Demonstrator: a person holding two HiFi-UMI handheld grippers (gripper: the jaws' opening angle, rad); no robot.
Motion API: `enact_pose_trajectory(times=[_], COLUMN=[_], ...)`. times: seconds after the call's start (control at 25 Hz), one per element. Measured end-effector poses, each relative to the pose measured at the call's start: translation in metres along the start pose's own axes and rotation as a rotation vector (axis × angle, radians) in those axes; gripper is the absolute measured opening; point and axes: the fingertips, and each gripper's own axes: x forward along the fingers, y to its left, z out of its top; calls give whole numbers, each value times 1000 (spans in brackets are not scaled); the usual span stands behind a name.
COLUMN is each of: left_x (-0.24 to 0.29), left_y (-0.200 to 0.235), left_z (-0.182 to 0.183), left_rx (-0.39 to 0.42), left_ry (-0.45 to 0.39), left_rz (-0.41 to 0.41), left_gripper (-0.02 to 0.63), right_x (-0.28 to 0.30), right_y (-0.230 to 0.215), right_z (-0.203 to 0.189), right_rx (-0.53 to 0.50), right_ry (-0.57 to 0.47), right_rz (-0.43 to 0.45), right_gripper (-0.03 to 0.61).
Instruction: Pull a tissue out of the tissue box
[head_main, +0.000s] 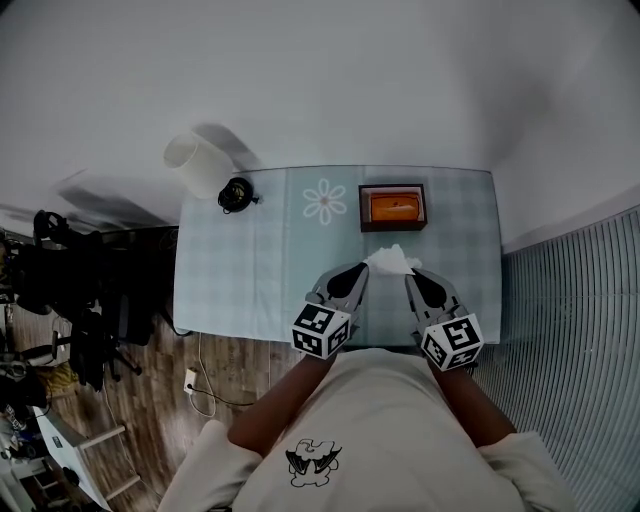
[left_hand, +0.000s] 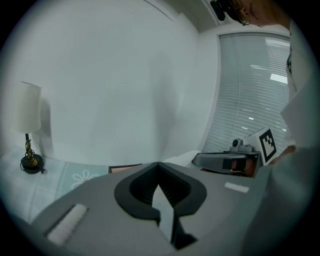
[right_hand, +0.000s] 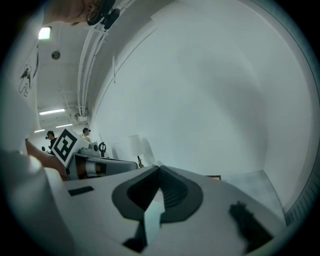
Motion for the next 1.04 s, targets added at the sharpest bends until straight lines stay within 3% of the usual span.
enact_pose_trajectory(times=[1.04], left_x=[-10], left_y=[0], left_z=[-12], left_rx=[-17], left_ry=[20], left_rz=[18], left_gripper=[6], right_x=[-8], right_y=[11], right_z=[-14], right_rx=[4], right_ry=[26], right_rz=[9], right_gripper=[14])
